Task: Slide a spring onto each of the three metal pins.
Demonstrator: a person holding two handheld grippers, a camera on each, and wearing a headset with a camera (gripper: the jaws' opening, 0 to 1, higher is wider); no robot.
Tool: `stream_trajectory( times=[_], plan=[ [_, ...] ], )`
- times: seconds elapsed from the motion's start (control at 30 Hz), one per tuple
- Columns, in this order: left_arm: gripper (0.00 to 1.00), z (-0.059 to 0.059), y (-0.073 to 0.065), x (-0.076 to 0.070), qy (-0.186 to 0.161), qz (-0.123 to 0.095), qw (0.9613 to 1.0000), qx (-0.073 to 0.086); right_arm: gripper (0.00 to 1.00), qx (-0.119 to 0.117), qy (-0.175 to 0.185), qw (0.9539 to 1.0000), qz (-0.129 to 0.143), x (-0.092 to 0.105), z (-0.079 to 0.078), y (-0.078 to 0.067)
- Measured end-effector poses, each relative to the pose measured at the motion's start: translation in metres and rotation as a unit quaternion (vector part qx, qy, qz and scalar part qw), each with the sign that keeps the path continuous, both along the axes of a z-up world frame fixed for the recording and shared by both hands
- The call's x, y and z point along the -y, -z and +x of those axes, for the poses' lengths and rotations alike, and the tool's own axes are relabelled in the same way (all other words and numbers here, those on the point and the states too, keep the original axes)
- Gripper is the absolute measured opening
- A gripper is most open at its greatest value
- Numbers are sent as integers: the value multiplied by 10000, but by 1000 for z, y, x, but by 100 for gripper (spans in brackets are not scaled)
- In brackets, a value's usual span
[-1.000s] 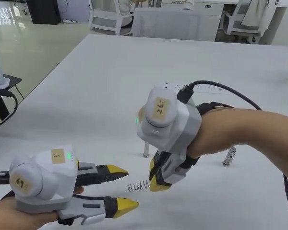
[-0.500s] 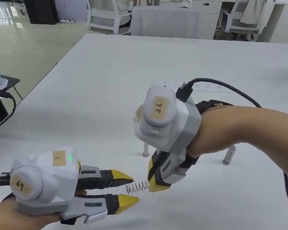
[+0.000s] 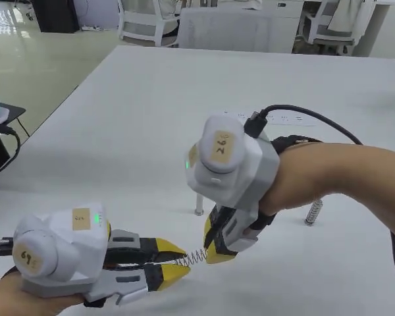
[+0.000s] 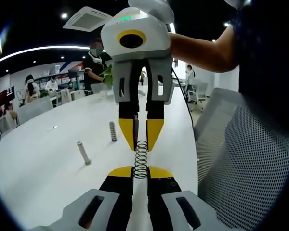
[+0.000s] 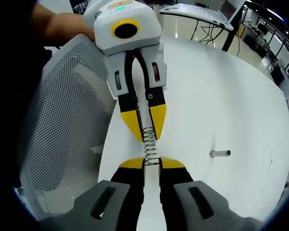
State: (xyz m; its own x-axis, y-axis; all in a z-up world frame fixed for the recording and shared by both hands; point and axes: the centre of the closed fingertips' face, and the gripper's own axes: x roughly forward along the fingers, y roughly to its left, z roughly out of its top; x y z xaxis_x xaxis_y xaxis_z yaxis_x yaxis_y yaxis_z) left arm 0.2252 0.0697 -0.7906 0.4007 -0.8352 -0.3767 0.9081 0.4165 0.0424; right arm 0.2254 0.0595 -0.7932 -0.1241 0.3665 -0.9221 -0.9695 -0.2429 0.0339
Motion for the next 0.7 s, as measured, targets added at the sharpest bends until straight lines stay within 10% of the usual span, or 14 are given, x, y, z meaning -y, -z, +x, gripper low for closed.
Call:
stream_trajectory(
  times=[0.7],
  plan=[
    [2,-4,-18,7,112,-198,9997,99,12,-157,63,9999,17,6,-5,12]
  ],
)
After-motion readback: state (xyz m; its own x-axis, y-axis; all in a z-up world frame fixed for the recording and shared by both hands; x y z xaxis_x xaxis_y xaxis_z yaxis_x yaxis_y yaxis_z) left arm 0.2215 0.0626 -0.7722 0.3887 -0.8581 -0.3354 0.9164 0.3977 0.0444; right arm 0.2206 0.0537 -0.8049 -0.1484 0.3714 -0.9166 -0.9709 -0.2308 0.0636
